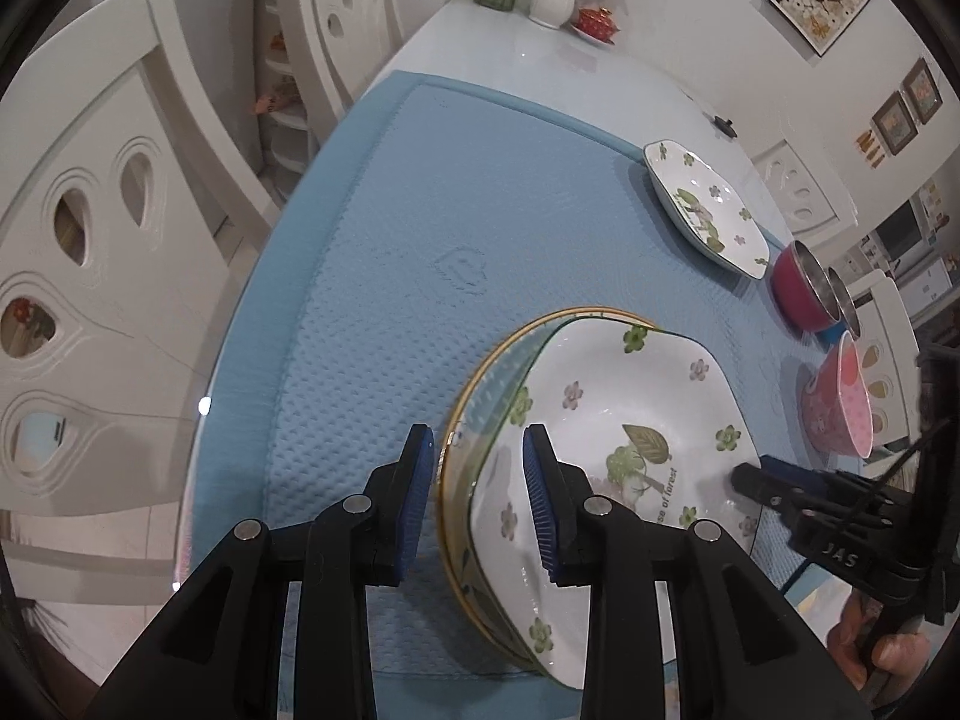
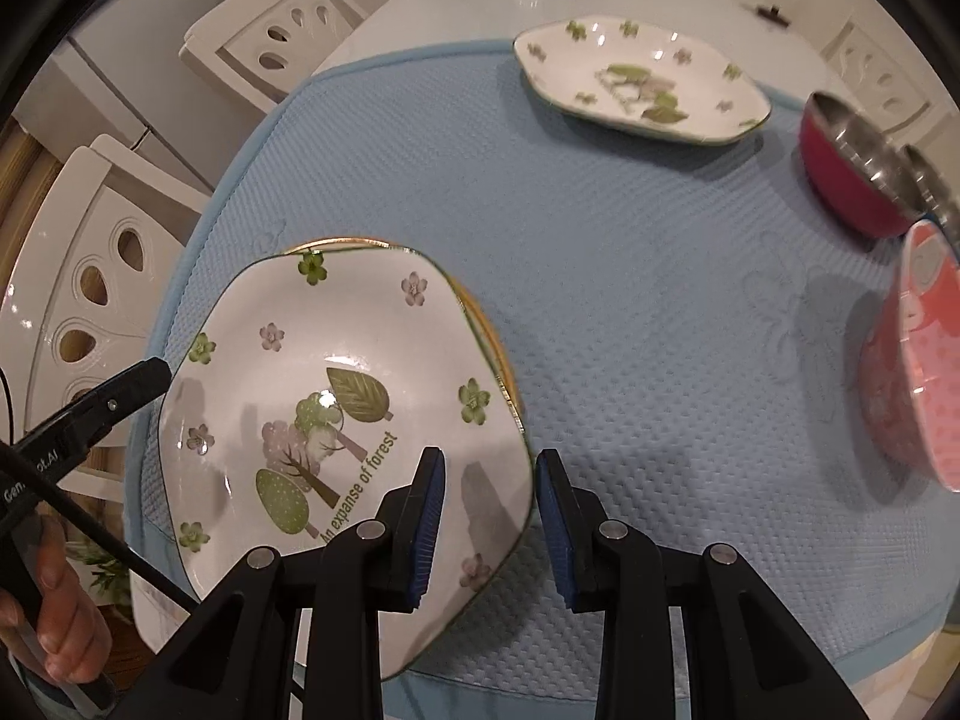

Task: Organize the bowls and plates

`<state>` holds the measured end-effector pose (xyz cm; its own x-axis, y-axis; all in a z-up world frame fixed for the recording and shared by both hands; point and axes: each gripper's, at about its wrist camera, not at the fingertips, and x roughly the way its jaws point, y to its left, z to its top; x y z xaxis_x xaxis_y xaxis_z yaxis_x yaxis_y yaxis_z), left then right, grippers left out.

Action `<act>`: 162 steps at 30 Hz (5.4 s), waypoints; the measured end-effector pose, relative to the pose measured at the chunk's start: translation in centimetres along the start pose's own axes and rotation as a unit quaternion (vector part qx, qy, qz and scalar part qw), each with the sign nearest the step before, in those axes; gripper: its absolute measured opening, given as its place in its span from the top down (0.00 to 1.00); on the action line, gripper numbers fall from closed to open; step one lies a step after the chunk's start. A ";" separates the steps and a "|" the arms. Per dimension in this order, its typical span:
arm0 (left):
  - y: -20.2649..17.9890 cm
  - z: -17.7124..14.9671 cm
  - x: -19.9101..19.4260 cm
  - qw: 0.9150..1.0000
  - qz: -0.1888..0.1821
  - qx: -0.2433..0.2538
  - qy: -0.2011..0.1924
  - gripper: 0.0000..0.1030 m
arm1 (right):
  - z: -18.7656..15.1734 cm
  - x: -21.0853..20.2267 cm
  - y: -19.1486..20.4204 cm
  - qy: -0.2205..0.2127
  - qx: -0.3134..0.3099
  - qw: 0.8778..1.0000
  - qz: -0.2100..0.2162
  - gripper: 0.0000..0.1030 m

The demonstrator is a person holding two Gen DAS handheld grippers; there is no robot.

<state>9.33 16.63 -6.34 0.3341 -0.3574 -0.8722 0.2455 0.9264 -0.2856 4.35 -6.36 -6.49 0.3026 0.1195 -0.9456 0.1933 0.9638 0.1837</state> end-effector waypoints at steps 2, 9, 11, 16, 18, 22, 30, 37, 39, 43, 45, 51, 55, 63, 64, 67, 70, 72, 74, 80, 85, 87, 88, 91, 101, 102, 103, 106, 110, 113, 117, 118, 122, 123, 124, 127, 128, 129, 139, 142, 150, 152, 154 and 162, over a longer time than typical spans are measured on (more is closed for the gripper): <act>0.3 -0.2 -0.1 1.000 0.002 -0.002 0.001 0.73 | -0.1 -0.8 0.2 -0.011 -0.006 1.000 -0.012 0.71; 0.3 -1.0 -0.3 1.000 0.000 -0.005 0.004 0.73 | -0.9 -1.0 2.2 0.006 -0.029 1.000 -0.010 0.71; 0.2 -1.1 -0.3 1.000 0.000 -0.004 0.003 0.73 | -1.0 -0.9 3.2 0.008 -0.043 0.999 0.003 0.71; 0.2 -1.0 -0.8 1.000 0.006 0.000 -0.004 0.73 | -1.2 -1.3 3.7 -0.001 -0.044 0.999 0.002 0.71; 0.3 -0.9 -0.7 1.000 0.008 -0.001 -0.004 0.73 | -1.1 -1.8 2.2 -0.014 -0.021 1.000 -0.013 0.71; 0.1 -0.6 -0.4 1.000 0.010 -0.002 -0.002 0.73 | -1.1 -1.2 -0.5 0.008 0.030 0.999 -0.015 0.71; -0.6 -0.2 -0.3 1.000 0.016 0.010 -0.004 0.73 | -1.4 0.2 1.4 0.060 0.012 0.998 -0.005 0.67; -0.9 1.2 0.3 1.000 0.016 0.013 -0.004 0.73 | -0.8 0.8 2.3 0.070 -0.005 0.997 0.008 0.67; -1.4 2.0 0.4 1.000 0.011 0.020 -0.004 0.73 | -0.5 0.6 1.5 0.065 0.005 0.998 0.011 0.67; -3.2 4.5 0.6 0.999 -0.008 0.045 -0.013 0.73 | 1.5 -1.3 -2.2 0.025 0.059 0.997 0.034 0.67; -4.6 6.4 0.8 0.998 -0.020 0.064 -0.020 0.73 | 2.6 -2.1 -4.0 -0.002 0.086 0.996 0.036 0.67; -9.6 12.8 3.0 0.991 -0.052 0.121 -0.022 0.66 | 8.0 -2.9 -10.9 -0.074 0.199 0.977 0.035 0.53; -12.1 16.8 6.5 0.988 -0.077 0.131 -0.003 0.61 | 11.5 -1.8 -13.3 -0.095 0.256 0.962 0.022 0.53; -15.7 21.3 15.0 0.984 -0.093 0.144 0.054 0.61 | 15.2 2.7 -15.8 -0.078 0.302 0.950 -0.017 0.55; -16.0 21.6 15.8 0.983 -0.092 0.143 0.061 0.61 | 15.3 3.1 -16.1 -0.075 0.306 0.949 -0.022 0.55; -16.3 22.1 18.1 0.983 -0.084 0.144 0.076 0.61 | 15.9 4.3 -16.8 -0.068 0.312 0.947 -0.029 0.55; -16.5 22.5 20.3 0.980 -0.091 0.145 0.099 0.61 | 16.4 5.8 -17.5 -0.058 0.319 0.946 -0.023 0.57; -16.7 22.8 21.4 0.978 -0.100 0.149 0.109 0.61 | 16.6 6.1 -17.9 -0.065 0.319 0.945 -0.019 0.59; -16.8 23.1 21.8 0.977 -0.106 0.152 0.106 0.62 | 17.2 6.1 -18.0 -0.078 0.307 0.948 -0.019 0.63; -17.2 23.7 21.8 0.978 -0.106 0.160 0.084 0.78 | 18.3 6.6 -17.2 -0.080 0.265 0.961 -0.031 0.69; -16.4 22.9 20.2 0.979 -0.095 0.173 0.060 0.81 | 18.5 6.7 -15.7 -0.079 0.205 0.974 -0.053 0.69; -15.5 22.3 19.2 0.980 -0.080 0.172 0.053 0.81 | 18.1 6.3 -14.8 -0.079 0.186 0.977 -0.065 0.69; -14.8 22.1 18.9 0.982 -0.078 0.164 0.053 0.81 | 18.0 6.1 -13.9 -0.076 0.170 0.980 -0.066 0.69; -11.7 21.5 17.3 0.987 -0.079 0.129 0.057 0.81 | 17.4 6.0 -12.0 -0.059 0.139 0.987 -0.048 0.70; -5.5 19.2 15.0 0.992 -0.085 0.066 0.065 0.81 | 15.2 7.1 -8.9 -0.021 0.096 0.994 0.043 0.70; -5.5 19.0 14.9 0.992 -0.083 0.070 0.065 0.81 | 15.5 7.0 -9.3 -0.022 0.099 0.994 0.040 0.70; -5.6 18.8 15.0 0.992 -0.084 0.072 0.067 0.81 | 15.9 7.0 -10.1 -0.024 0.108 0.993 0.037 0.70; -5.8 18.7 15.6 0.991 -0.086 0.073 0.070 0.80 | 16.8 7.1 -11.9 -0.031 0.138 0.989 0.041 0.70; -6.2 19.4 16.3 0.989 -0.093 0.080 0.078 0.79 | 17.5 7.3 -13.0 -0.041 0.145 0.986 0.076 0.70; -6.7 19.5 16.1 0.989 -0.085 0.094 0.073 0.79 | 18.0 7.4 -11.8 -0.049 0.105 0.992 0.055 0.69; -7.5 19.2 15.2 0.990 -0.076 0.106 0.054 0.79 | 17.8 7.2 -12.3 -0.043 0.123 0.989 0.069 0.69; -7.5 19.2 14.9 0.990 -0.078 0.103 0.050 0.79 | 17.6 7.0 -12.6 -0.043 0.128 0.988 0.072 0.69; -7.7 19.3 13.6 0.991 -0.075 0.101 0.033 0.79 | 17.3 6.3 -12.5 -0.044 0.124 0.989 0.067 0.69; -7.6 19.4 13.3 0.992 -0.075 0.101 0.029 0.79 | 17.2 6.2 -12.4 -0.043 0.124 0.989 0.070 0.69; -7.5 19.5 13.0 0.992 -0.075 0.100 0.023 0.79 | 17.3 6.1 -12.2 -0.044 0.125 0.988 0.078 0.69; -7.2 19.6 11.6 0.992 -0.083 0.097 0.007 0.79 | 16.9 5.1 -12.0 -0.055 0.114 0.989 0.079 0.69; -7.1 19.6 11.2 0.991 -0.089 0.096 0.003 0.79 | 16.7 4.7 -12.1 -0.059 0.110 0.989 0.078 0.69; -6.9 19.5 10.7 0.991 -0.097 0.093 -0.001 0.79 | 16.6 4.3 -12.0 -0.063 0.105 0.989 0.079 0.69; -4.5 15.7 2.9 0.991 -0.115 0.063 -0.032 0.79 | 13.1 -2.7 -8.6 -0.097 0.074 0.986 0.110 0.69; -3.3 13.3 0.8 0.992 -0.114 0.046 -0.035 0.79 | 10.6 -4.0 -7.1 -0.085 0.071 0.986 0.120 0.69; 0.0 5.5 -1.9 0.995 -0.101 0.020 -0.018 0.79 | 2.0 -2.5 -3.7 -0.006 0.059 0.991 0.123 0.69; 0.8 3.7 -1.7 0.996 -0.092 0.010 -0.007 0.79 | 0.4 -1.7 -3.1 0.009 0.055 0.991 0.124 0.69; 1.7 2.8 -1.3 0.995 -0.096 -0.007 0.002 0.79 | -1.4 -1.2 -2.6 0.025 0.051 0.991 0.124 0.69; 2.2 0.9 -0.2 0.996 -0.083 -0.011 0.015 0.80 | -2.3 -0.6 -1.6 0.023 0.035 0.994 0.104 0.69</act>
<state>10.62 18.66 -6.40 0.2635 -0.5019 -0.8238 0.2746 0.8577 -0.4347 1.66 -7.41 -6.83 0.2999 0.3262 -0.8965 0.1953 0.8988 0.3924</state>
